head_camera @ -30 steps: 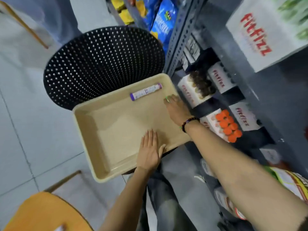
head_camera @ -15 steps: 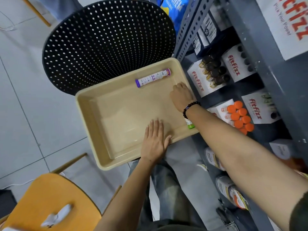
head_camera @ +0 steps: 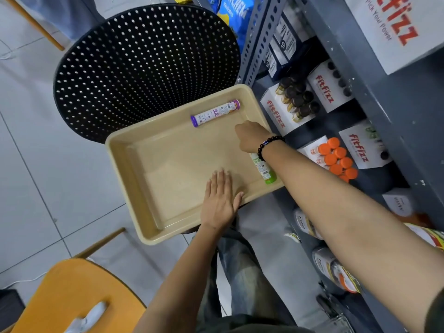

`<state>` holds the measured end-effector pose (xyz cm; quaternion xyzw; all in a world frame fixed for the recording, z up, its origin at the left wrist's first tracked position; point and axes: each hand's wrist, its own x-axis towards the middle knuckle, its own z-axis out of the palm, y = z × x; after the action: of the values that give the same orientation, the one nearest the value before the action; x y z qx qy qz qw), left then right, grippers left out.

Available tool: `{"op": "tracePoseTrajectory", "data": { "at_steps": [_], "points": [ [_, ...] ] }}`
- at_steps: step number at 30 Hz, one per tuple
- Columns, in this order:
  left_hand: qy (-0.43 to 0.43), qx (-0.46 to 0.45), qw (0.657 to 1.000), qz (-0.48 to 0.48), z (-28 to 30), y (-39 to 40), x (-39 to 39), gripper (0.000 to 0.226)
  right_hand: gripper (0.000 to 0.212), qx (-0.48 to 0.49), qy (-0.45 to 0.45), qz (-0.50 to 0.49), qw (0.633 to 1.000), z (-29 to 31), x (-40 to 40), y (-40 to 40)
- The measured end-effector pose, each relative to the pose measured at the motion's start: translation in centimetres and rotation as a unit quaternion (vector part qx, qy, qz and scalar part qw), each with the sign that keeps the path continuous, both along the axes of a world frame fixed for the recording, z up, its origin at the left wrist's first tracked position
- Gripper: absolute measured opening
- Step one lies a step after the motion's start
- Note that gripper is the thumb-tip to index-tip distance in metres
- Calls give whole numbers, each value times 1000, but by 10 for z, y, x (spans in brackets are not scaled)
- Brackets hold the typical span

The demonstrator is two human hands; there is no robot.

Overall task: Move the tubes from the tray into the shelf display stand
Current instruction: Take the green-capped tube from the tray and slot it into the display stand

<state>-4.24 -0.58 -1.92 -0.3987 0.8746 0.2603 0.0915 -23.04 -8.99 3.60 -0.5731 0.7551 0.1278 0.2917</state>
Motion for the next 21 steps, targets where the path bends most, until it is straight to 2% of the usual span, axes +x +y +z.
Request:
{"op": "tracePoseTrajectory", "data": {
  "at_steps": [4,7,12,16,18,20,21],
  "points": [
    [8,3,1000,8,0,0,1,65,11,13,-39,-19,999,15,-2,4],
    [1,-2,1000,3,1,1,1,65,41,-10,-51,-47,998,34,-8,11],
    [-11,-12,1000,-17,9,-1,0,66,47,-102,-80,-72,989,80,-19,34],
    [16,-46,997,-54,34,-8,-9,66,30,-169,-46,-153,973,125,-25,59],
    [46,-58,994,-76,53,-10,-19,65,28,-199,-36,-184,962,156,-29,77],
    [78,-77,989,-103,76,-10,-33,65,13,-225,-16,-218,950,189,-36,98],
    [92,-82,985,-118,88,-10,-42,67,17,-238,-1,-243,940,207,-39,111]
  ]
}}
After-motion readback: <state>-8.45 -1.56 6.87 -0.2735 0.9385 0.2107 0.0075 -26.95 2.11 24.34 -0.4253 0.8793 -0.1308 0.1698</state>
